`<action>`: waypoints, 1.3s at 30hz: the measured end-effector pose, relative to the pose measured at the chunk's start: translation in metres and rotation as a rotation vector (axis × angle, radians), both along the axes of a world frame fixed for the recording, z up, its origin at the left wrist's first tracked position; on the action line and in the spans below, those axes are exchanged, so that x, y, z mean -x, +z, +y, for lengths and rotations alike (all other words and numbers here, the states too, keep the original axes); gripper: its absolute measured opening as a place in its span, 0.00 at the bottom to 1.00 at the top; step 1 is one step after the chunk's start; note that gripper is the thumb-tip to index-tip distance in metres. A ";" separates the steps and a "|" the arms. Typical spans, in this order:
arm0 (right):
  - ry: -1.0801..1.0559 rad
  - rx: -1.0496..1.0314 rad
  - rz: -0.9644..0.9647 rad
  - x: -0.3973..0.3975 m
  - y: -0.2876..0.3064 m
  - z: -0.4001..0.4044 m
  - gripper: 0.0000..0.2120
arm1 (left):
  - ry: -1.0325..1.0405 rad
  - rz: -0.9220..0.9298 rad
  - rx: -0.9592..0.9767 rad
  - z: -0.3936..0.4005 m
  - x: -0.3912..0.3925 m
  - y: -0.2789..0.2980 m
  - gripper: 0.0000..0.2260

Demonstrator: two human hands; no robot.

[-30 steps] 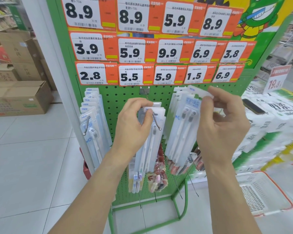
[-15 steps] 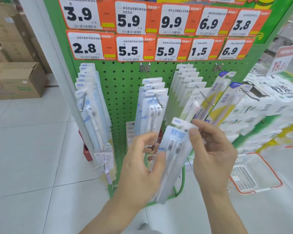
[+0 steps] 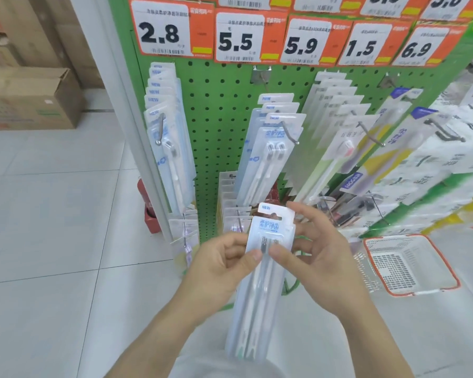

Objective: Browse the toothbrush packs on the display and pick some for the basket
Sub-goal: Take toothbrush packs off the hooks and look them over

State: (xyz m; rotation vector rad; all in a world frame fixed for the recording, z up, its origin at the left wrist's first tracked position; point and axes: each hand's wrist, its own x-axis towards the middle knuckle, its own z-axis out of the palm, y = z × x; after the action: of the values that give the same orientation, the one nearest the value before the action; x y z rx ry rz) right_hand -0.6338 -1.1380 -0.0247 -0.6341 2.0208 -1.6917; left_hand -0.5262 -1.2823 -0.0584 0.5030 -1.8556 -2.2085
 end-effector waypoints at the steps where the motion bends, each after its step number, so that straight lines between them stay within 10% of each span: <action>1: -0.017 -0.002 -0.001 -0.001 -0.002 0.000 0.28 | 0.015 -0.002 -0.012 0.000 -0.002 -0.001 0.13; 21: -0.407 0.104 -0.249 0.028 -0.028 0.011 0.32 | -0.204 -0.357 -0.015 -0.033 -0.029 -0.033 0.06; 39: -0.306 -0.091 -0.305 0.046 -0.047 0.031 0.37 | 0.116 -0.238 0.168 -0.037 -0.023 -0.045 0.11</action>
State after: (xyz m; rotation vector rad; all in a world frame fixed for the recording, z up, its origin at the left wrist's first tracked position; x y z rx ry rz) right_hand -0.6794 -1.1074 -0.0718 -0.0288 2.0302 -1.7251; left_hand -0.5033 -1.3194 -0.1030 0.8493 -2.0476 -1.9690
